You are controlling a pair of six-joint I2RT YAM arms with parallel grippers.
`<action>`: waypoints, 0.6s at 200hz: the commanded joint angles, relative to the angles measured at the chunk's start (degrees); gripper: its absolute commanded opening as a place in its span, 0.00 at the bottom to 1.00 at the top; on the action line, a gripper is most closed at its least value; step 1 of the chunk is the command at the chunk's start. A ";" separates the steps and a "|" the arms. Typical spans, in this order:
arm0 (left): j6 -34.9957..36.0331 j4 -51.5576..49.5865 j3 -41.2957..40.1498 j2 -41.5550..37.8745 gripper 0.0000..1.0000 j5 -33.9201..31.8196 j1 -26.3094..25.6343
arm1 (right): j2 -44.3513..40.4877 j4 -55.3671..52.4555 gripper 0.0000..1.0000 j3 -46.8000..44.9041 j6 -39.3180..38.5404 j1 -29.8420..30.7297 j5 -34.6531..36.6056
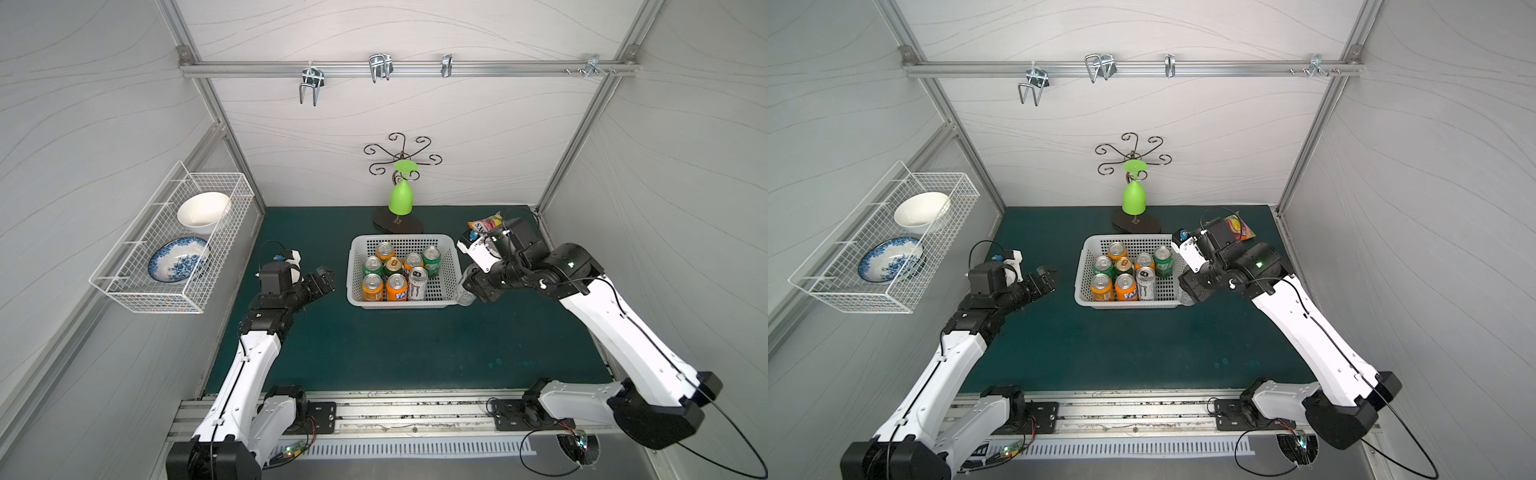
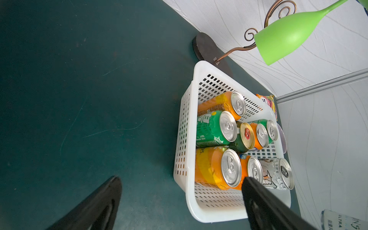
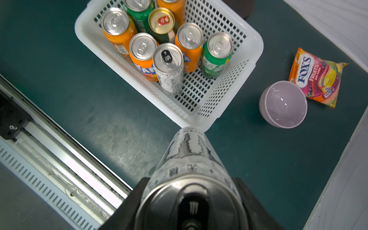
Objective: Take out the drinks from the basket
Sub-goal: Place the drink at the center of the board.
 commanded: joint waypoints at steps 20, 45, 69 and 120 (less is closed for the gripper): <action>0.59 2.10 1.01 -0.15 0.98 0.81 -0.20 | -4.55 9.16 0.44 -6.84 3.95 0.36 0.21; 0.59 2.05 1.01 -0.15 0.98 0.92 -0.20 | -6.73 14.19 0.44 -13.07 5.14 0.38 0.29; 0.59 1.97 1.01 -0.17 0.98 0.95 -0.20 | -7.20 17.25 0.44 -17.51 5.93 0.36 0.12; 0.67 1.88 1.01 -0.33 0.98 0.85 -0.20 | -7.20 22.11 0.43 -24.34 6.75 0.31 1.84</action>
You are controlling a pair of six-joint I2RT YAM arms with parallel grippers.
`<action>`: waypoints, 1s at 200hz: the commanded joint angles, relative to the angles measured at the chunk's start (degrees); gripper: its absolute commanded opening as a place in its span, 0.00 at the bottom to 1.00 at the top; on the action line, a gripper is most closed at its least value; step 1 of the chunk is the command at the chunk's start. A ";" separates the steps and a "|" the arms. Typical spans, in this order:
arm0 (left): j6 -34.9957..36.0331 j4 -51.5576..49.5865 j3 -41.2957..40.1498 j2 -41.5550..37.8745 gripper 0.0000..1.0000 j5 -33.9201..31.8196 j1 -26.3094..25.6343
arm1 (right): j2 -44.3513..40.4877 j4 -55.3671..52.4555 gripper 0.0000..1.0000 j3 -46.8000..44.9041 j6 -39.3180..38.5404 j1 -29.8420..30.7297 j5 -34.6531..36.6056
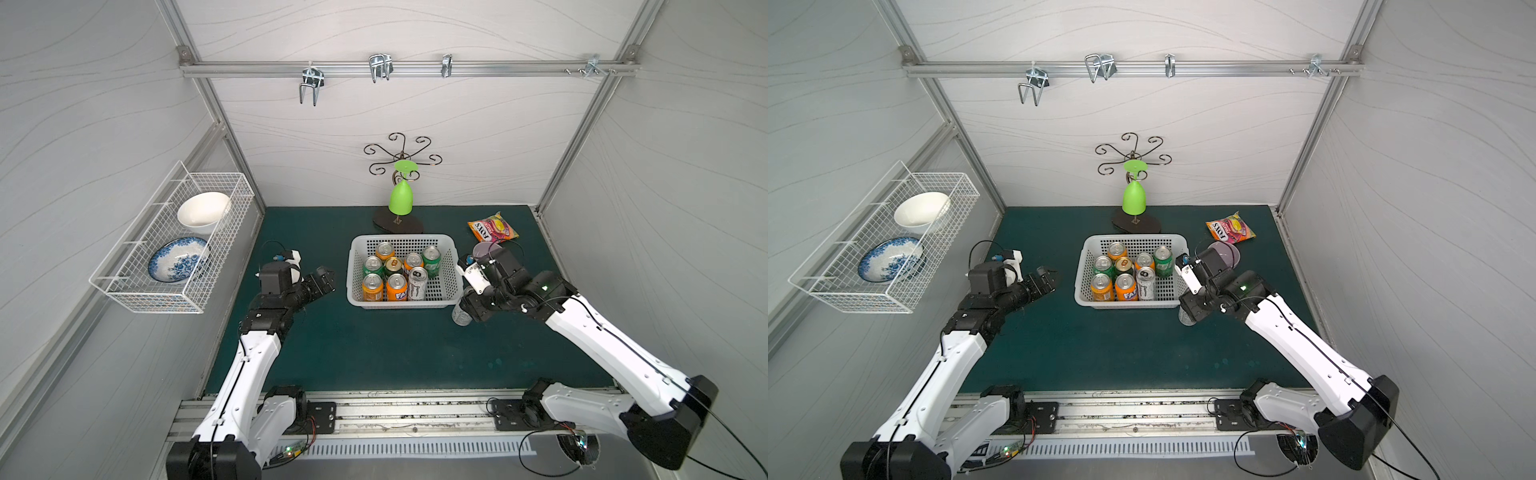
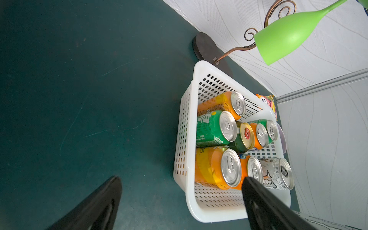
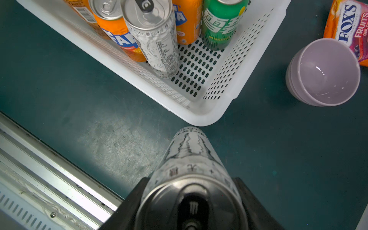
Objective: Take out the drinks from the basket
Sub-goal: Place the drink at the center of the board.
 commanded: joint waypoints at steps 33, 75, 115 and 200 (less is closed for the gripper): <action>0.76 1.54 1.16 -0.41 0.98 0.86 -0.21 | -0.92 11.97 0.43 -5.72 2.19 0.31 0.75; 0.77 1.44 1.10 -0.77 0.98 0.70 -0.20 | 1.52 14.26 0.43 -7.61 2.18 0.32 1.56; 0.85 1.35 1.10 -0.68 0.98 0.66 -0.20 | 3.85 15.14 0.43 -9.02 2.06 0.35 2.54; 0.76 1.35 1.11 -0.67 0.98 0.71 -0.20 | 4.13 17.49 0.47 -10.93 3.38 0.28 2.80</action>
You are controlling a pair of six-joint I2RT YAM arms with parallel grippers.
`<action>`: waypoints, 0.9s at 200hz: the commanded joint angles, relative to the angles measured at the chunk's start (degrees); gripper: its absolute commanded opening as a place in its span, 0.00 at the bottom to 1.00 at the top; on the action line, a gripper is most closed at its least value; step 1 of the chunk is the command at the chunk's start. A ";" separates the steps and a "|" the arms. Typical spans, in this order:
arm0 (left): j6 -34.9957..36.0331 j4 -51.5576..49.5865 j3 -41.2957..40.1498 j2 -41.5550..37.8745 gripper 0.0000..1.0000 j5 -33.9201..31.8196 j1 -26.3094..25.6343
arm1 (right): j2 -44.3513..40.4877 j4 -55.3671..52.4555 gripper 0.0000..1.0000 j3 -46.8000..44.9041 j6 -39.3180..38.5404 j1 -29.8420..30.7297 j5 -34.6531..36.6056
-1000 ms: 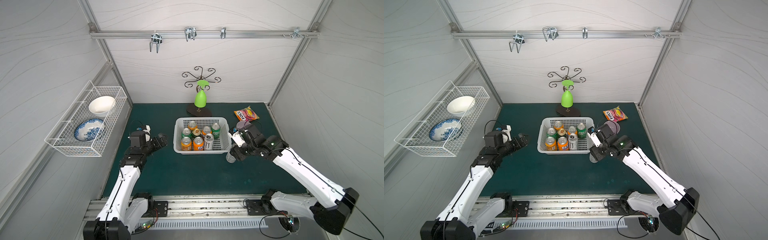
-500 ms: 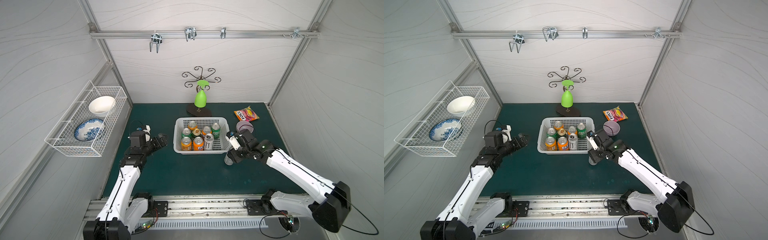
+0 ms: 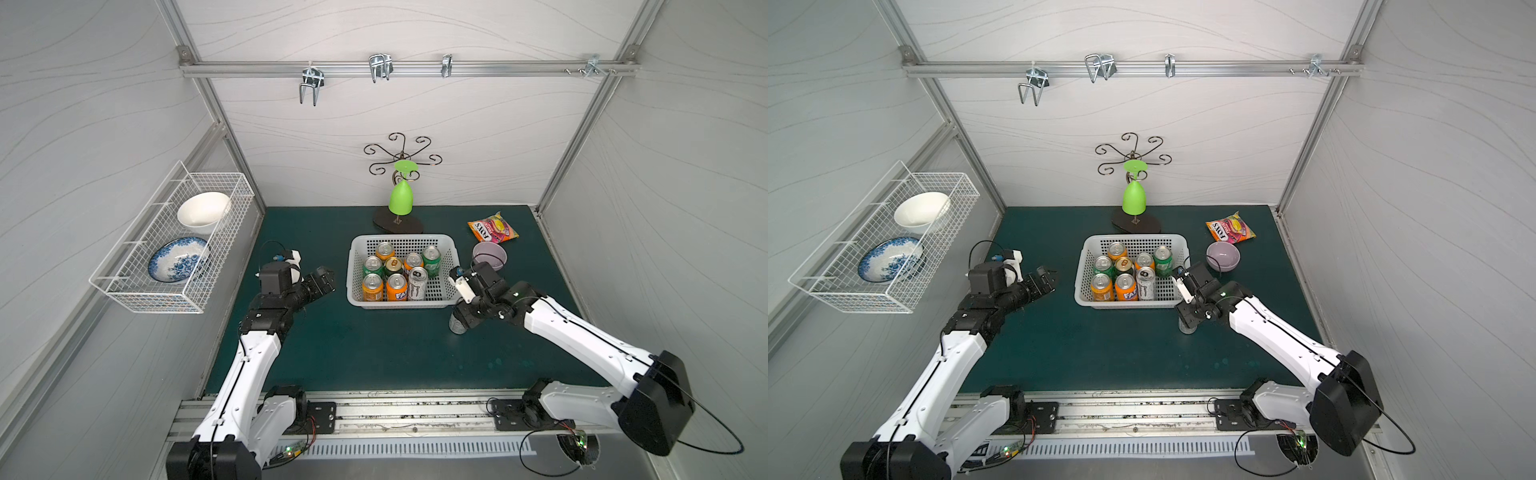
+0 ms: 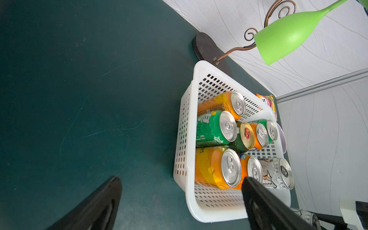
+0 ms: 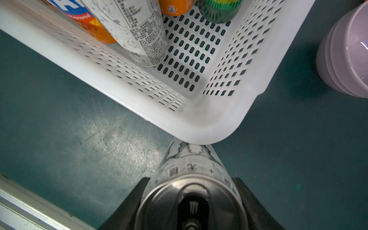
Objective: Take out the drinks from the basket
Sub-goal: Place the drink at the center of the board.
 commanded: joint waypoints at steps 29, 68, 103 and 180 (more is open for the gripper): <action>0.67 1.50 1.02 -0.65 0.98 0.83 -0.21 | -0.18 4.79 0.53 0.05 1.70 0.31 1.27; 0.59 1.54 1.10 -0.59 0.98 1.12 -0.20 | -2.20 4.33 0.65 0.40 1.98 0.29 1.38; 0.41 1.53 1.10 -0.48 0.98 1.28 -0.20 | -4.03 3.15 0.73 0.90 2.00 0.31 1.68; 1.90 -2.55 4.65 -0.13 0.98 -0.55 -4.86 | -8.06 -3.96 0.97 8.47 1.07 0.33 0.45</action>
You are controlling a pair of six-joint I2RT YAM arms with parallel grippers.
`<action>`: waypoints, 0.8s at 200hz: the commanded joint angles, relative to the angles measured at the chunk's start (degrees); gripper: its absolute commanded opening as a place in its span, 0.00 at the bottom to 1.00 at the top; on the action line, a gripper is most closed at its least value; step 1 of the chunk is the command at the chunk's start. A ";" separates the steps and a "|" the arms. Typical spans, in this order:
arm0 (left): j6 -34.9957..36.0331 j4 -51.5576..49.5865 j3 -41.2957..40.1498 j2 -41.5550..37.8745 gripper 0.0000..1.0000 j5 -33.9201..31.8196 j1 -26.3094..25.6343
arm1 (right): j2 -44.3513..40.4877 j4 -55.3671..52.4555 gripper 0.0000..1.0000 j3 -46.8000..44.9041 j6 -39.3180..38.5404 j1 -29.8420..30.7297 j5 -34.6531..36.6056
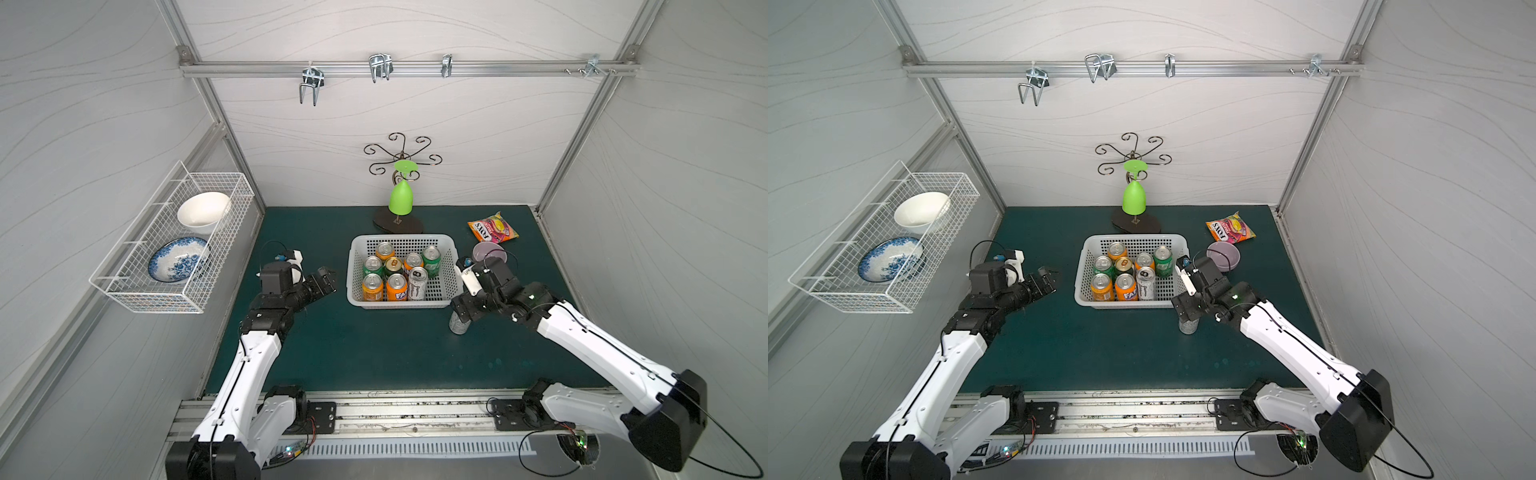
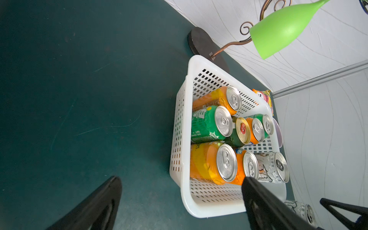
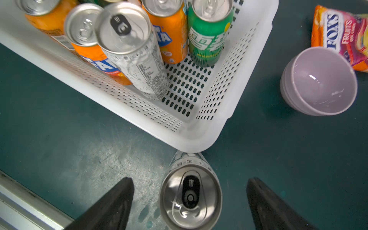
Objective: Take out the drinks from the basket
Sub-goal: Place the drink at the center of the board.
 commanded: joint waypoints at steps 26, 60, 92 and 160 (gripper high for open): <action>3.87 -5.41 7.75 0.28 0.98 -4.83 -7.37 | -1.51 -3.91 0.99 6.65 -0.65 0.27 -2.21; 5.56 -8.75 10.16 0.62 0.98 -7.62 -10.56 | 3.20 -4.29 0.99 11.57 -1.77 0.44 -4.53; 6.22 -9.79 10.85 1.29 0.98 -8.15 -11.60 | 8.41 -3.71 0.99 16.08 -3.21 1.26 -5.01; 8.05 -11.46 11.04 2.75 0.98 -10.37 -12.14 | 20.57 -2.21 0.98 23.10 -5.61 5.02 -2.81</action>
